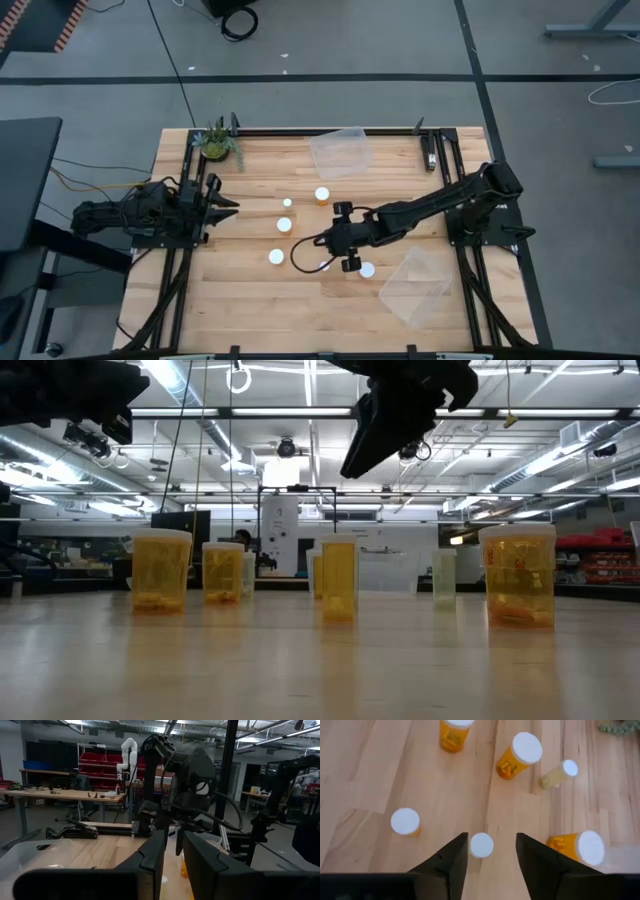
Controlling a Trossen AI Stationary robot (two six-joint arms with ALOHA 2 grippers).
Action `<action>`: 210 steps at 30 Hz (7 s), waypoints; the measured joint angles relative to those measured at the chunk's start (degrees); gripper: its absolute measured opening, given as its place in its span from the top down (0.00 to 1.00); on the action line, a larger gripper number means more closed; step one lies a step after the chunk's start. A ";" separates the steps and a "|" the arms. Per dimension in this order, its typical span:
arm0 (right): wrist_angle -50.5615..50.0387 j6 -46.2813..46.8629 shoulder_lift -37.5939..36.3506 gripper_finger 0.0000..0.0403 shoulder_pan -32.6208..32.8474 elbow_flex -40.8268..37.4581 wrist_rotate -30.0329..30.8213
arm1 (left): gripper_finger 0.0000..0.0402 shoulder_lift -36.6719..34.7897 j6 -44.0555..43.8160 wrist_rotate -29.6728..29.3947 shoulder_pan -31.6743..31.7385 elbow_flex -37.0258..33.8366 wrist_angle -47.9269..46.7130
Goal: Pick and place medicine bottles into bin by pill shape (circle, oval)
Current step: Put the middle yellow pill bottle into the top transparent bin
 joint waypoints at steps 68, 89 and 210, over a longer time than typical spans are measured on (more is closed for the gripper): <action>-2.11 -5.73 5.66 0.44 -3.02 3.62 -9.76 | 0.80 0.37 0.01 -0.04 0.02 -0.04 -0.35; 11.87 -7.72 5.66 0.44 -6.00 -6.75 -11.96 | 0.80 0.37 -0.01 -0.02 0.01 -0.04 -0.36; 14.07 -1.03 5.62 0.65 -52.21 -5.23 -12.44 | 0.80 0.39 0.01 -0.02 0.00 -0.04 -0.37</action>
